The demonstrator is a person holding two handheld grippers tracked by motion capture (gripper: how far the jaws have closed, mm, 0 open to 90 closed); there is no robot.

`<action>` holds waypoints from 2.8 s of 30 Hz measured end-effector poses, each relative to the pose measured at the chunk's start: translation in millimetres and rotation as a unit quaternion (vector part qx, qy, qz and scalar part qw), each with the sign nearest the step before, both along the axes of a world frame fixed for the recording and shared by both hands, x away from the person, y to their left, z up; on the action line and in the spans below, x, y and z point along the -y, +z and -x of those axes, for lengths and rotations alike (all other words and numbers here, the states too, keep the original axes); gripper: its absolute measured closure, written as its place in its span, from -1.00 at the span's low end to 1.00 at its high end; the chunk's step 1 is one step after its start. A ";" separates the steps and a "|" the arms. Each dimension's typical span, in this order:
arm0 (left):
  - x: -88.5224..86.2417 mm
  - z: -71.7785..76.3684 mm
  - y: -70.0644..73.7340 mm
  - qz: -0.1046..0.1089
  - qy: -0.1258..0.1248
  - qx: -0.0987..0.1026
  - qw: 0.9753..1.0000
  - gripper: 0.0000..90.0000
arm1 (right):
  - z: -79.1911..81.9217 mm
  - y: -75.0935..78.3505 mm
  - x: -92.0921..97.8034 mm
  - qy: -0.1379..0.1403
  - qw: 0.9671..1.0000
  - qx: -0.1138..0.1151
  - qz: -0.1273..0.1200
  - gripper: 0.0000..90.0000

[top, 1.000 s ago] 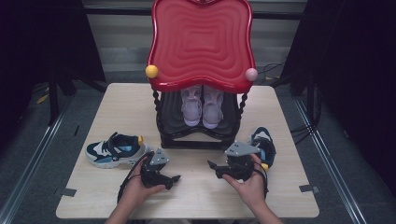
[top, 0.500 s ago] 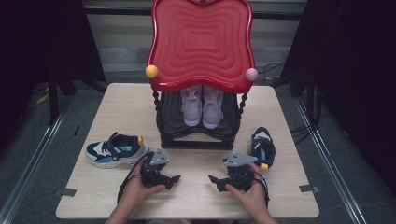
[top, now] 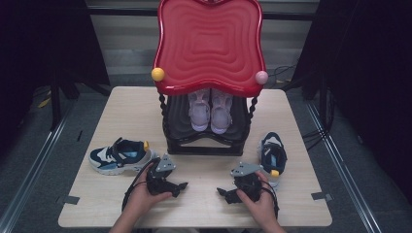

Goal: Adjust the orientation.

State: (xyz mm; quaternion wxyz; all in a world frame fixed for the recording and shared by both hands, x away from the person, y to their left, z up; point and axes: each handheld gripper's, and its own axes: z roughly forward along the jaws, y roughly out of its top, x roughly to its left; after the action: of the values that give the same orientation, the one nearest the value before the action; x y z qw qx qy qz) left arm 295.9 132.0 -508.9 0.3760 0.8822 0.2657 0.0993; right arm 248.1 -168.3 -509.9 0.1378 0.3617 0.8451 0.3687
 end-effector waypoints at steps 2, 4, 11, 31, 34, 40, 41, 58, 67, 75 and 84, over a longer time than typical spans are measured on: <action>0.2 0.0 0.0 -0.001 0.000 0.000 1.000 -0.78 | 0.2 0.0 0.0 0.000 1.000 -0.001 0.000 -0.70; 0.1 0.0 0.0 -0.001 0.000 0.000 1.000 -0.78 | 0.5 0.1 0.0 -0.001 1.000 -0.002 0.001 -0.70; 0.4 0.0 -0.2 0.000 -0.003 -0.001 1.000 -0.80 | 0.0 -0.2 0.1 0.001 1.000 -0.001 -0.001 -0.70; 2.1 1.5 9.9 -0.018 0.020 -0.039 0.999 -0.62 | 0.1 -0.1 0.0 0.000 1.000 -0.002 -0.001 -0.71; 2.6 1.5 14.3 -0.034 0.018 -0.054 0.998 -0.58 | 0.1 -0.1 0.0 0.000 1.000 -0.002 -0.001 -0.71; 2.0 3.3 24.4 -0.055 0.013 -0.074 0.996 -0.53 | -0.2 -0.3 0.1 0.002 1.000 0.000 -0.001 -0.71; 1.3 3.8 29.8 -0.064 0.008 -0.085 0.994 -0.50 | 0.1 -0.1 0.0 0.000 1.000 -0.002 -0.001 -0.71; -10.2 -2.1 50.8 -0.116 -0.006 -0.133 0.984 -0.49 | 0.1 -0.1 0.0 0.000 1.000 -0.003 -0.001 -0.71; -17.2 -7.1 60.3 -0.128 -0.008 -0.158 0.979 -0.47 | 0.1 -0.1 0.0 0.000 1.000 -0.002 -0.001 -0.71; -27.4 -13.6 75.4 -0.134 0.007 -0.171 0.976 -0.46 | 0.1 -0.1 0.0 0.000 1.000 -0.002 -0.001 -0.71; -39.1 -18.0 97.1 -0.150 0.018 -0.191 0.970 -0.46 | -0.1 -0.1 0.1 0.001 1.000 -0.002 -0.001 -0.71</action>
State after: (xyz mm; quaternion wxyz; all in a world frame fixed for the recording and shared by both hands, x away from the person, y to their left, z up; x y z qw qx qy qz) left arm 313.9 171.2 -411.8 0.1800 0.9262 0.3303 -0.0256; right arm 248.1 -168.3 -510.0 0.1351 0.3620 0.8454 0.3688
